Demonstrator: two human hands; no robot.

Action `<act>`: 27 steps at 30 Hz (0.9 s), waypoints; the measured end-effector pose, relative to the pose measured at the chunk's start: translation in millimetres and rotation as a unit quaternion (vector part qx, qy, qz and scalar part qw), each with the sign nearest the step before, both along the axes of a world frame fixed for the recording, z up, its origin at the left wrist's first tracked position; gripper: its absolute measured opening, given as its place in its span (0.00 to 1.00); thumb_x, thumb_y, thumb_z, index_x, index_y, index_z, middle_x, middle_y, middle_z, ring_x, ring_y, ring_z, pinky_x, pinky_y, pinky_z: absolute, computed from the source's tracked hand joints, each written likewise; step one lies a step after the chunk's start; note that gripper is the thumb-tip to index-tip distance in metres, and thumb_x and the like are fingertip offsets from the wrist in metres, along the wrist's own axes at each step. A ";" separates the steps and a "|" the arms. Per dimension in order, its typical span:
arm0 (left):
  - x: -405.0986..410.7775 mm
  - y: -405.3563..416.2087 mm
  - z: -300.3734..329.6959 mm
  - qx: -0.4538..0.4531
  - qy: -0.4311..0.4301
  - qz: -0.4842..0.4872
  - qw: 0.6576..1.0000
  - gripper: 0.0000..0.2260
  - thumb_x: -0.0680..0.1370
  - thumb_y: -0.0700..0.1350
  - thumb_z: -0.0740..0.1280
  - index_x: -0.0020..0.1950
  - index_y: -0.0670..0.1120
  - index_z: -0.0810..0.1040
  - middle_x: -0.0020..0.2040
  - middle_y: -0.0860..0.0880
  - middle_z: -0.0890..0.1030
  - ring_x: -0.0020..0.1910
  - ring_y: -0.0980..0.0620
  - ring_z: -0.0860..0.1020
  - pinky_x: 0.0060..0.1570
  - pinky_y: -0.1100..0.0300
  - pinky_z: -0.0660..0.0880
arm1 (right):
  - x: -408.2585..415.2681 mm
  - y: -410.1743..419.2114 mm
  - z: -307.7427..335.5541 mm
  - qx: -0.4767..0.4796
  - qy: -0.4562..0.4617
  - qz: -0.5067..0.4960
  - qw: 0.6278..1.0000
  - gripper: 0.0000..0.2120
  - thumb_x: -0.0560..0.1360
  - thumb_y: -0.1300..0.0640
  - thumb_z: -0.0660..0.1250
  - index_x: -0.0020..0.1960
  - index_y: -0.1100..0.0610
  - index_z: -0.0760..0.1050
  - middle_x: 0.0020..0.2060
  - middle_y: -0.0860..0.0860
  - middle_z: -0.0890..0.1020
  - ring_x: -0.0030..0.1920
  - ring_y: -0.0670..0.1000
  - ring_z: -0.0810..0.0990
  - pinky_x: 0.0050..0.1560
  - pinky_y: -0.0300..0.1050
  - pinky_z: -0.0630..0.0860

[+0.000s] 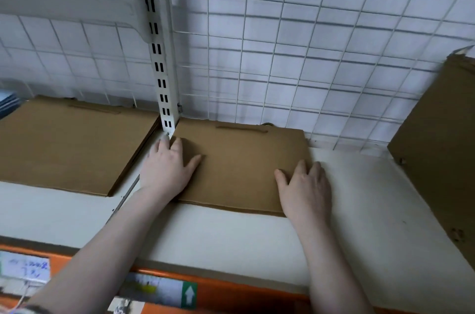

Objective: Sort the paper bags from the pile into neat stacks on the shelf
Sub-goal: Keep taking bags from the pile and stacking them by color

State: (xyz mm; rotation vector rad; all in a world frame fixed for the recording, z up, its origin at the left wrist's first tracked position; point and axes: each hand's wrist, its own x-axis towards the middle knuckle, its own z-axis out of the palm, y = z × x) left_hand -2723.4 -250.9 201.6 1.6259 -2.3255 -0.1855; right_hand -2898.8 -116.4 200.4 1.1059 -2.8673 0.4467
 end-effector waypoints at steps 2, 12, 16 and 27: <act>4.9 2.5 5.1 -0.026 -0.002 0.012 1.000 0.29 0.78 0.60 0.57 0.73 0.44 0.62 0.73 0.43 0.63 0.72 0.42 0.60 0.67 0.50 0.62 | 1.4 3.0 0.4 -0.024 0.019 0.021 0.999 0.29 0.79 0.43 0.54 0.71 0.62 0.61 0.69 0.62 0.65 0.69 0.59 0.64 0.66 0.49 0.61; 69.3 37.5 22.3 -0.098 0.027 0.049 0.994 0.26 0.76 0.54 0.65 0.70 0.41 0.68 0.72 0.41 0.66 0.73 0.41 0.59 0.70 0.48 0.58 | 58.9 16.3 0.8 -0.119 0.082 0.113 0.983 0.25 0.67 0.52 0.74 0.58 0.67 0.77 0.53 0.66 0.79 0.57 0.65 0.77 0.57 0.57 0.74; 116.2 38.9 29.9 -0.101 0.053 0.079 0.990 0.28 0.76 0.54 0.66 0.71 0.42 0.67 0.73 0.41 0.65 0.74 0.42 0.58 0.71 0.50 0.55 | 110.2 9.8 2.3 -0.122 0.080 0.155 0.977 0.24 0.63 0.53 0.77 0.54 0.65 0.79 0.50 0.64 0.81 0.54 0.64 0.79 0.53 0.58 0.77; 348.4 48.5 17.0 -0.089 0.086 0.186 0.975 0.29 0.76 0.53 0.66 0.73 0.43 0.64 0.75 0.42 0.61 0.75 0.42 0.56 0.71 0.51 0.54 | 323.2 -34.1 8.0 -0.133 0.051 0.261 0.955 0.24 0.71 0.51 0.71 0.62 0.63 0.75 0.57 0.62 0.78 0.59 0.63 0.75 0.59 0.56 0.73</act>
